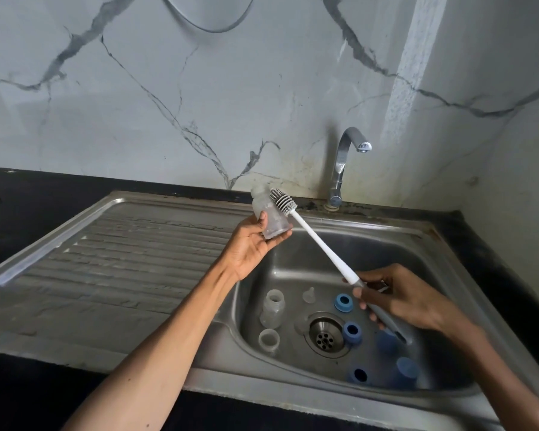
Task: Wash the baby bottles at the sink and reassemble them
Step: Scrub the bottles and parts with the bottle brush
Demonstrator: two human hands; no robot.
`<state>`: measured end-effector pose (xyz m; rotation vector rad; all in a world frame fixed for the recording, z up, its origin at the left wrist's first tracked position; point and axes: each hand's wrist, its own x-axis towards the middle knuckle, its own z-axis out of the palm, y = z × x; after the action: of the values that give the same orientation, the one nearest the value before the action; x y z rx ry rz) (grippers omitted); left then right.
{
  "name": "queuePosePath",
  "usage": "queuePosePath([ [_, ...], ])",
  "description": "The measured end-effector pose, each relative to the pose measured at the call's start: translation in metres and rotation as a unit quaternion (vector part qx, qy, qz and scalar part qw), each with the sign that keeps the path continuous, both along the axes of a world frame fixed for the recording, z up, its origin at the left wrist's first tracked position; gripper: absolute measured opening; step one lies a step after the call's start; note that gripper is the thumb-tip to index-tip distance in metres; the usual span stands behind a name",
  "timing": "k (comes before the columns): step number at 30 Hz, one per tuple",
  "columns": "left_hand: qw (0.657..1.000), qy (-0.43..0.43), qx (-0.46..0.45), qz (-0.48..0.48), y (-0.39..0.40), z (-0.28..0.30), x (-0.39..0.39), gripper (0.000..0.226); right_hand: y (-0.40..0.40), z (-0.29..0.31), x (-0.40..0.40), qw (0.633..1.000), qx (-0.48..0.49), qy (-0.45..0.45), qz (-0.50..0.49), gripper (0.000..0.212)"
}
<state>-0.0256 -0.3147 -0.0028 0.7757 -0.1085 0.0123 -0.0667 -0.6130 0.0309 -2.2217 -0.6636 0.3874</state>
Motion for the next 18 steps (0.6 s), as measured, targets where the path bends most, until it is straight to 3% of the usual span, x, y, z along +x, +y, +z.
queuePosePath([
  [6,1.0,-0.005,0.0,0.005,-0.0002,0.0016,-0.0004,0.082,-0.0034,0.0006,0.0016,0.999,-0.024,-0.037,0.018,0.009],
  [11,1.0,-0.004,-0.002,0.008,0.002,0.0039,-0.001,0.078,-0.0019,0.0005,0.0053,0.988,-0.024,-0.151,-0.017,0.017],
  [18,1.0,-0.005,-0.007,0.008,0.0067,0.0032,-0.0006,0.082,0.0017,-0.002,0.0047,0.985,-0.011,-0.171,-0.01,0.011],
])
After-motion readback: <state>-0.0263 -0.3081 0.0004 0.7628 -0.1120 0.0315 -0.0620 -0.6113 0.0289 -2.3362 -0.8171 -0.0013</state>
